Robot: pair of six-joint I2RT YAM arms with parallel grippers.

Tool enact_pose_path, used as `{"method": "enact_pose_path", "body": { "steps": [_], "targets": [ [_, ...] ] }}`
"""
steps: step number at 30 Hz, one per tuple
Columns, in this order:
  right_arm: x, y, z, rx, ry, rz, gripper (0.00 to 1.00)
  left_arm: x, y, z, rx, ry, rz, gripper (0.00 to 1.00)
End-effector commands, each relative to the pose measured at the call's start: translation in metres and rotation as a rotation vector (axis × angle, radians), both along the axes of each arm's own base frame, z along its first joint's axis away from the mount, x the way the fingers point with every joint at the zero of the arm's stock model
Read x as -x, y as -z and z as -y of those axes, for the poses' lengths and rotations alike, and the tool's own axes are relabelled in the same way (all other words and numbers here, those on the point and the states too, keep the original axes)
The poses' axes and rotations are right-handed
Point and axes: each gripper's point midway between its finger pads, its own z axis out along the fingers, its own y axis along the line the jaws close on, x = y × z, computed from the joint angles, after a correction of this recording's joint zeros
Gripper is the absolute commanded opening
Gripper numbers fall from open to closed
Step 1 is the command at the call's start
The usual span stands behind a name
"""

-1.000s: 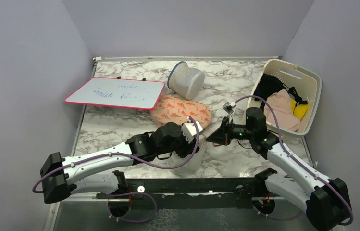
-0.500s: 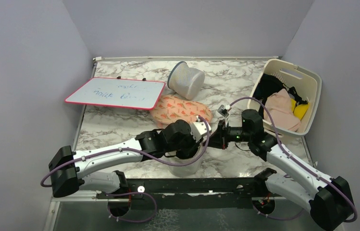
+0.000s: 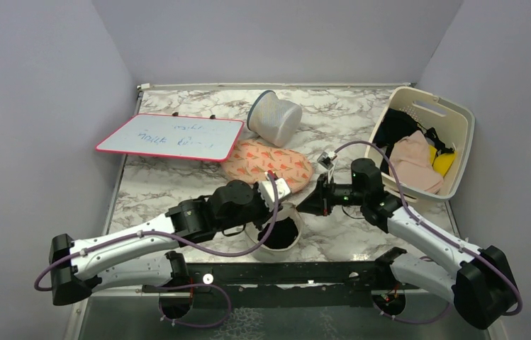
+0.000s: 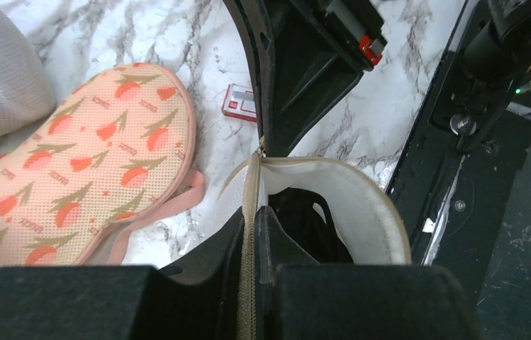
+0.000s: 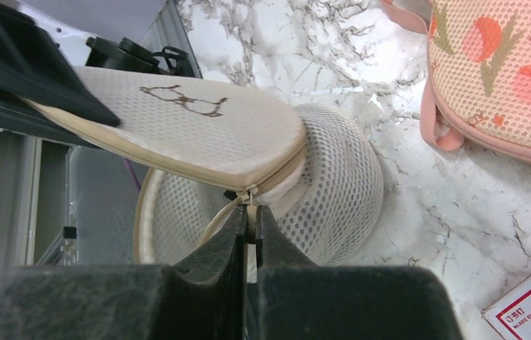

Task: Unzip the laundry bag and remove the bra

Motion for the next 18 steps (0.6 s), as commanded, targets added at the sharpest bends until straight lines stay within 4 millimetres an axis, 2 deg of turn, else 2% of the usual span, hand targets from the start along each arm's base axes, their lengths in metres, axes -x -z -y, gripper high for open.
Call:
{"method": "enact_pose_path", "body": {
  "steps": [1,5,10,16,18],
  "targets": [
    [-0.008,0.014,0.0,0.002,0.045,-0.02,0.01,-0.003,-0.022,-0.018,0.07,-0.051,0.064,0.0],
    [-0.012,0.014,-0.001,0.021,0.029,-0.002,0.01,-0.004,-0.029,-0.021,0.11,-0.07,0.069,0.0],
    [-0.01,0.0,-0.004,0.003,-0.002,0.035,0.01,-0.009,-0.012,-0.019,0.05,-0.103,0.04,0.0],
    [-0.004,-0.01,-0.005,-0.016,-0.03,0.055,0.01,-0.016,0.014,-0.013,-0.082,-0.115,0.016,0.16],
    [-0.003,-0.013,-0.006,-0.019,-0.041,0.062,0.01,-0.02,0.017,-0.011,-0.103,-0.127,0.019,0.25]
  ]
}}
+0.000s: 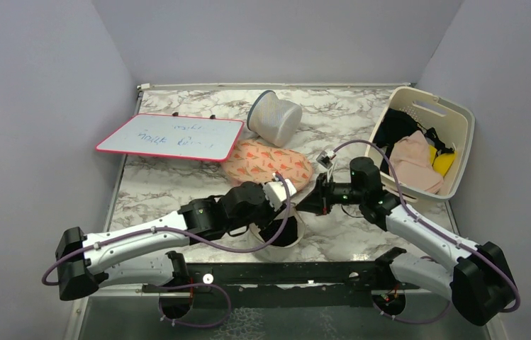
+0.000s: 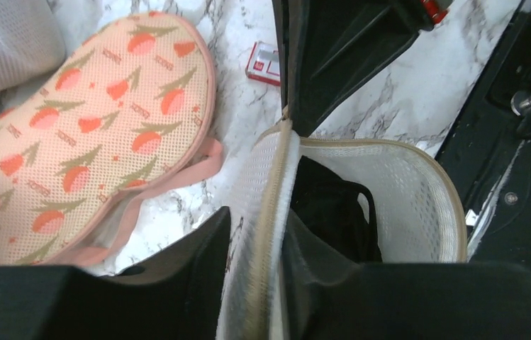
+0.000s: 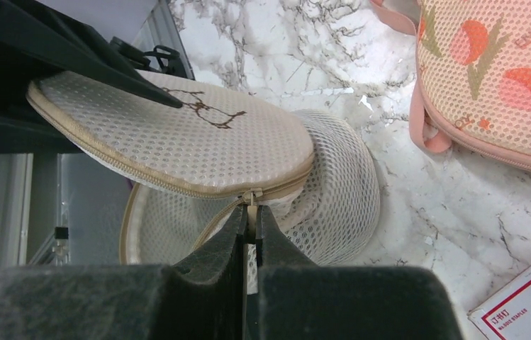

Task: Unzip the laundry bag and remove the bra

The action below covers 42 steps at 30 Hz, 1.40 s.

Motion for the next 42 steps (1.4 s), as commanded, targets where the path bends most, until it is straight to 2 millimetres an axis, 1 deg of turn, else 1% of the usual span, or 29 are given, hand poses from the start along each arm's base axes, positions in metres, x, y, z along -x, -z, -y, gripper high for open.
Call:
{"method": "enact_pose_path", "body": {
  "steps": [1,3,7,8,9,13,14,17,18,20,21,26,30,35,38,42],
  "targets": [
    [0.002,-0.024,-0.004,-0.03,-0.041,0.067,0.01,-0.011,0.0,0.003,-0.05,-0.043,0.015,0.29],
    [0.002,-0.027,-0.004,-0.031,-0.045,0.077,0.01,-0.011,0.0,0.008,-0.06,-0.03,0.012,0.35],
    [0.003,-0.035,-0.006,-0.045,-0.048,0.091,0.01,-0.014,0.005,0.02,-0.091,-0.011,0.009,0.4],
    [0.004,-0.036,-0.006,-0.046,-0.047,0.092,0.01,-0.016,0.006,0.022,-0.101,-0.011,0.009,0.43],
    [0.004,-0.036,-0.006,-0.047,-0.046,0.094,0.01,-0.017,0.008,0.024,-0.114,-0.013,0.009,0.44],
    [0.008,-0.038,-0.004,-0.049,-0.049,0.095,0.01,-0.02,0.007,0.026,-0.127,-0.019,0.022,0.43],
    [0.009,-0.039,-0.004,-0.049,-0.053,0.097,0.01,-0.019,0.005,0.026,-0.125,-0.016,0.024,0.4],
    [0.009,-0.04,-0.003,-0.041,-0.051,0.103,0.01,-0.017,0.005,0.026,-0.125,-0.009,0.023,0.22],
    [0.009,-0.039,-0.003,-0.039,-0.048,0.106,0.01,-0.016,0.004,0.025,-0.126,-0.008,0.023,0.15],
    [0.008,-0.039,-0.003,-0.037,-0.04,0.108,0.01,-0.012,0.003,0.023,-0.128,0.003,0.02,0.03],
    [0.007,-0.037,-0.002,-0.034,-0.035,0.107,0.01,-0.01,0.002,0.021,-0.128,0.011,0.021,0.0],
    [0.001,-0.028,-0.002,-0.023,0.007,0.088,0.01,-0.002,-0.009,0.011,-0.108,0.03,0.042,0.0],
    [-0.004,-0.025,-0.004,-0.017,0.002,0.095,0.01,0.001,-0.029,0.003,-0.058,0.031,0.07,0.0],
    [-0.007,-0.024,-0.011,-0.013,-0.063,0.124,0.01,0.009,-0.05,0.001,0.003,0.08,0.093,0.0],
    [-0.005,-0.026,-0.016,-0.022,-0.153,0.162,0.01,0.017,-0.064,0.003,0.032,0.144,0.122,0.0],
    [0.0,-0.028,-0.027,-0.07,-0.265,0.139,0.01,0.017,-0.081,0.005,0.034,0.191,0.192,0.0]
  ]
}}
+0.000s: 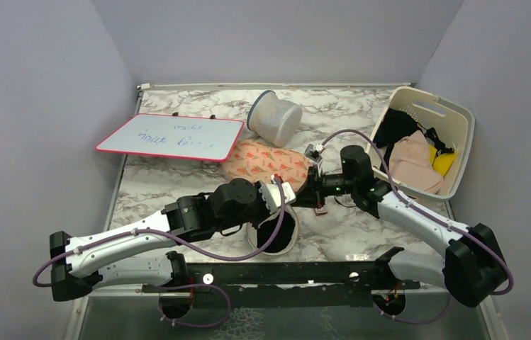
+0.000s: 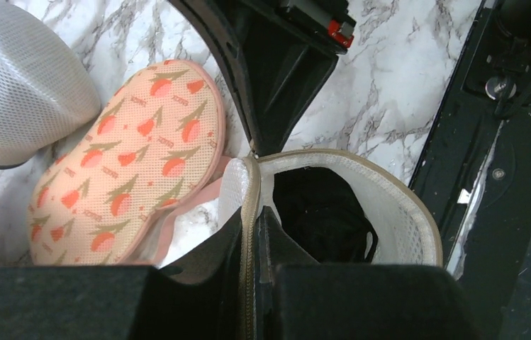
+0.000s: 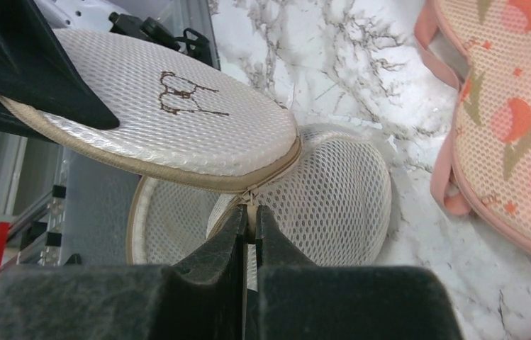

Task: Unzip the laundry bag and remove the bra

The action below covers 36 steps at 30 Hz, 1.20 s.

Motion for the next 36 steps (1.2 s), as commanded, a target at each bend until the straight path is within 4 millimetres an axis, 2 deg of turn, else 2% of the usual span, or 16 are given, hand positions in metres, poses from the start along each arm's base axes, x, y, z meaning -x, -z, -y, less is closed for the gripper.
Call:
{"method": "enact_pose_path", "body": {
  "steps": [1,5,12,15,18,20,23,25,28,31,33,36],
  "targets": [
    [0.005,-0.009,-0.012,-0.064,-0.149,0.037,0.01,0.005,-0.047,0.01,0.074,0.098,0.104,0.0],
    [0.004,-0.01,-0.018,-0.095,-0.191,0.034,0.01,0.005,-0.065,0.016,0.097,0.126,0.134,0.0],
    [0.013,-0.01,-0.024,-0.154,-0.286,0.103,0.01,0.005,-0.069,0.02,0.084,0.163,0.169,0.0],
    [0.008,-0.003,-0.029,-0.16,-0.29,0.092,0.01,0.004,-0.072,0.02,0.085,0.159,0.172,0.0],
    [-0.005,0.0,-0.036,-0.139,-0.26,0.062,0.03,-0.003,-0.073,0.016,0.096,0.093,0.157,0.0],
    [-0.023,0.006,-0.037,-0.073,-0.169,0.056,0.08,-0.014,-0.07,0.01,0.096,-0.016,0.133,0.0],
    [-0.05,0.024,-0.028,0.081,0.015,0.022,0.17,-0.025,-0.059,0.001,0.083,-0.14,0.081,0.0],
    [-0.063,0.034,-0.018,0.179,0.113,0.006,0.27,-0.028,-0.048,-0.001,0.072,-0.185,0.032,0.0],
    [-0.079,0.044,0.008,0.325,0.294,-0.014,0.51,-0.035,-0.033,-0.005,0.068,-0.234,-0.046,0.0],
    [-0.085,0.04,0.031,0.398,0.428,0.0,0.72,-0.049,-0.027,-0.015,0.1,-0.3,-0.117,0.0],
    [-0.084,0.033,0.04,0.41,0.476,0.006,0.76,-0.058,-0.026,-0.022,0.126,-0.328,-0.155,0.0],
    [-0.073,0.024,0.041,0.404,0.437,0.004,0.77,-0.066,-0.023,-0.028,0.132,-0.352,-0.175,0.0]
  ]
}}
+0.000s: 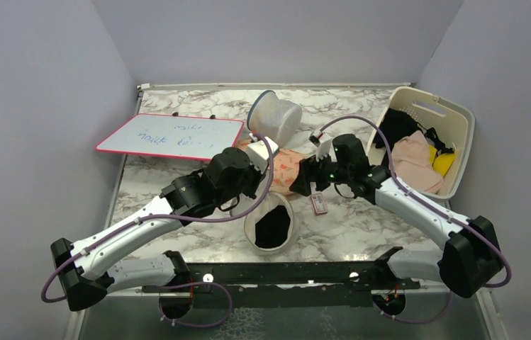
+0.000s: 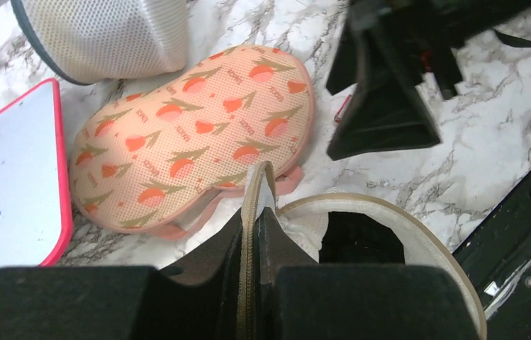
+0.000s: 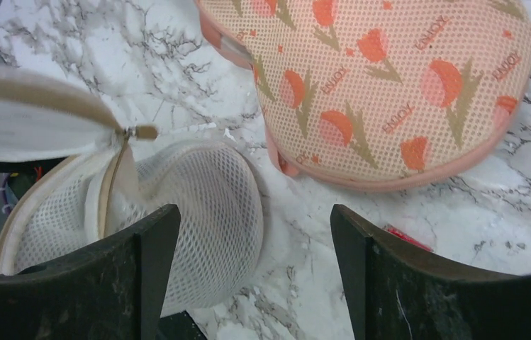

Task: Unzip the laundry bag and remove the bra

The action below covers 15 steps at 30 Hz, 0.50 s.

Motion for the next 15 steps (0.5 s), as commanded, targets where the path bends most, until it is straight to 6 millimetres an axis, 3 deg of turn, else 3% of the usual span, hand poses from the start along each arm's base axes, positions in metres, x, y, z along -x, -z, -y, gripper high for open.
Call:
{"method": "enact_pose_path", "body": {
  "steps": [1,9,15],
  "targets": [
    [0.008,-0.008,0.018,0.069,0.049,-0.019,0.76,-0.002,-0.002,-0.002,0.072,-0.025,-0.068,0.0],
    [0.061,-0.044,-0.01,-0.099,-0.143,-0.001,0.7,-0.006,-0.01,0.001,0.088,-0.02,-0.063,0.0],
    [0.091,-0.046,-0.03,-0.188,-0.267,-0.051,0.7,-0.007,-0.014,0.003,0.096,-0.022,-0.061,0.0]
  ]
}}
